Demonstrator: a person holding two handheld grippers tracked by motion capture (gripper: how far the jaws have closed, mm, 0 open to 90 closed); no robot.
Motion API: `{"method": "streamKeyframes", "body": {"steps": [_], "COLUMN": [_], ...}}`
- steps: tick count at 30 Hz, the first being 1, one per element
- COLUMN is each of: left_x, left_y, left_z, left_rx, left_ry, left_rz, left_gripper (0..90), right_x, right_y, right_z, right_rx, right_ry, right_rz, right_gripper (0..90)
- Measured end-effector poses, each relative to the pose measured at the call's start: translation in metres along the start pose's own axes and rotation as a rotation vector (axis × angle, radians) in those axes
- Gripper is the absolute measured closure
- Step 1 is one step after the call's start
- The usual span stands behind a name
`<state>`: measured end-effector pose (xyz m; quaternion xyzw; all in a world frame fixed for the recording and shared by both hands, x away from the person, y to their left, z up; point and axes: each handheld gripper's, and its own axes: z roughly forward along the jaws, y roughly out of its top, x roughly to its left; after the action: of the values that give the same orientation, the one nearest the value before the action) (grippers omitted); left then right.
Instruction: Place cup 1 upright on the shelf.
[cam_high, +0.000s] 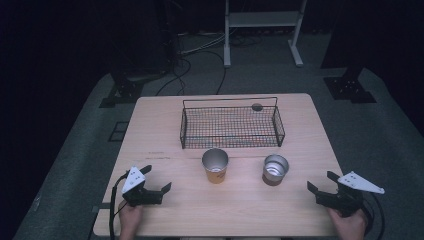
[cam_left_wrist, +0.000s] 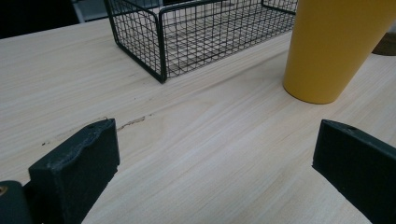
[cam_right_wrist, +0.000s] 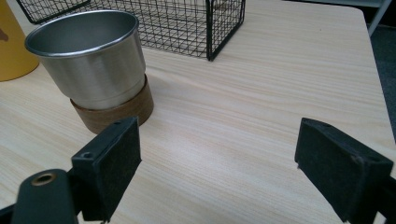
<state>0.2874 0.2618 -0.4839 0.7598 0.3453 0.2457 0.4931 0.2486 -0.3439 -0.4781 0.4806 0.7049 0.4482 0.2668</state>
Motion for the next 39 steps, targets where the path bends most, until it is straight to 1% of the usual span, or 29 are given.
{"method": "streamKeyframes", "body": {"steps": [4,5,9,12,15,24,26,30,39], "left_x": [0.0,0.0,0.0,0.0,0.0,0.0,0.0,0.0,0.0], "left_y": [0.0,0.0,0.0,0.0,0.0,0.0,0.0,0.0,0.0], "left_z": [0.0,0.0,0.0,0.0,0.0,0.0,0.0,0.0,0.0], "left_rx": [0.0,0.001,-0.001,-0.003,-0.003,-0.003,-0.003,-0.003,-0.003], "left_ry": [-0.001,-0.001,-0.003,-0.005,-0.006,-0.008,-0.009,-0.009,-0.009], "left_rz": [0.006,0.006,0.006,0.003,0.006,0.011,0.01,0.011,0.011], "left_gripper": [0.0,0.0,0.0,0.0,0.0,0.0,0.0,0.0,0.0], "right_x": [0.001,0.002,0.004,0.007,0.008,0.017,0.019,0.022,0.029], "right_y": [0.0,0.0,0.001,0.002,0.002,0.006,0.007,0.007,0.006], "right_z": [-0.001,-0.001,-0.001,-0.002,-0.002,-0.004,-0.004,-0.004,-0.002], "right_rx": [-0.001,-0.002,0.002,0.003,0.002,0.002,0.002,0.012,0.035], "right_ry": [0.003,0.006,0.011,0.019,0.028,0.078,0.082,0.096,0.121], "right_rz": [-0.001,-0.011,-0.017,-0.03,-0.03,-0.05,-0.057,-0.068,-0.074], "right_gripper": [13.6,13.6,13.6,13.6,13.6,13.3,13.3,13.3,13.3]}}
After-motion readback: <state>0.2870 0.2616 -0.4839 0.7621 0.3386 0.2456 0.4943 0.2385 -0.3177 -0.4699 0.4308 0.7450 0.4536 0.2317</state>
